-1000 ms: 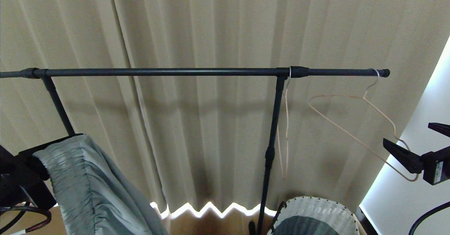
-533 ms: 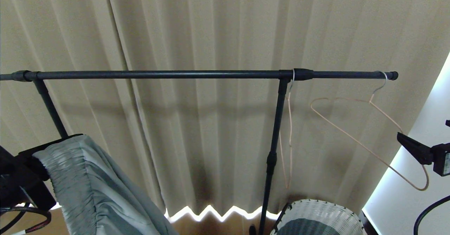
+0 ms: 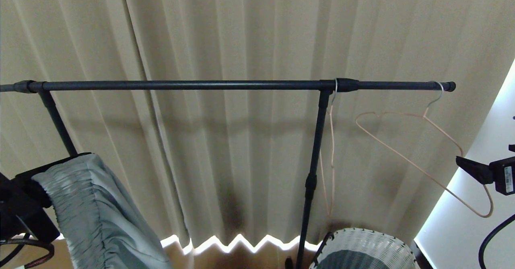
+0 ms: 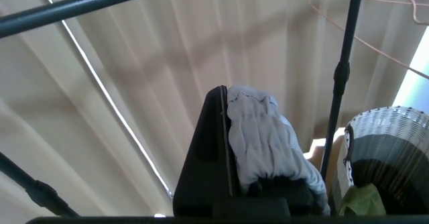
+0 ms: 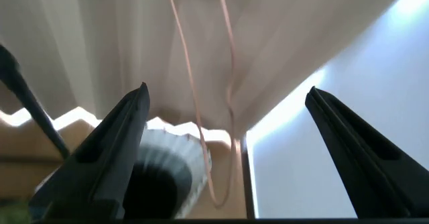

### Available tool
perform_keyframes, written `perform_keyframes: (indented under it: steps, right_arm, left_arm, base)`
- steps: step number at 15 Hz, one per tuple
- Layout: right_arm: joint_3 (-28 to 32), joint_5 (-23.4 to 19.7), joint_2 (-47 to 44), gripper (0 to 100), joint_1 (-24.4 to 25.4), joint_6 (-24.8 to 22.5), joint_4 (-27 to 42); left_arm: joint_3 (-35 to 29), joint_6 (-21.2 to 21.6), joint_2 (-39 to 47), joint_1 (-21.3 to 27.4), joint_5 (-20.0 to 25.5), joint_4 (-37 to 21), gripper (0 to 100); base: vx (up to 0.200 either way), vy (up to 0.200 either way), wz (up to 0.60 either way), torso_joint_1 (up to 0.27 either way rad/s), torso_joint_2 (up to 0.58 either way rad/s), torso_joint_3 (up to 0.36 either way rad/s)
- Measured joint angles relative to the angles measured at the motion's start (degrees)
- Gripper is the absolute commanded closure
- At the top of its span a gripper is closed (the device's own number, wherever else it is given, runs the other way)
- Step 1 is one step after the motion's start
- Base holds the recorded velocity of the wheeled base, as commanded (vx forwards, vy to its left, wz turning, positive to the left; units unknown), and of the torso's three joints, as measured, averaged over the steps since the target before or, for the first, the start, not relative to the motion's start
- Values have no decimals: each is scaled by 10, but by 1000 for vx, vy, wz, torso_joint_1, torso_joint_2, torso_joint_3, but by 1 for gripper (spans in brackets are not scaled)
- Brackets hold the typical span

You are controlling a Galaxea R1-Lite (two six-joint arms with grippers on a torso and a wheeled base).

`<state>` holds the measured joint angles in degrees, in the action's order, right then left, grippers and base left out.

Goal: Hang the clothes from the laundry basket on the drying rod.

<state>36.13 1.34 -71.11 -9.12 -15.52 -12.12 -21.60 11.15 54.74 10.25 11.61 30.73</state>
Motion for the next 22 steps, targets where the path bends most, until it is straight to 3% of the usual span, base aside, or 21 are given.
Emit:
perform_keyframes:
  steps: [5,10,12,14,22]
  right_arm:
    - [66,-3,-90,0,-30,3,37]
    - [92,-52,-171,0,-39,6,42]
    - [94,-77,-188,0,-38,24,42]
    - [103,-99,-197,0,-29,75,43]
    - [113,-96,-203,0,-21,78,45]
  left_arm:
    - [1,1,-12,2,0,-1,100]
    - [2,1,-13,2,1,-1,100]
    - [2,1,-13,2,1,-1,100]
    - [3,2,-14,2,1,-1,100]
    - [3,2,-14,2,1,-1,100]
  base:
    - [0,0,0,0,0,0]
    - [0,0,0,0,0,0]
    - [0,0,0,0,0,0]
    - [0,0,0,0,0,0]
    - [0,0,0,0,0,0]
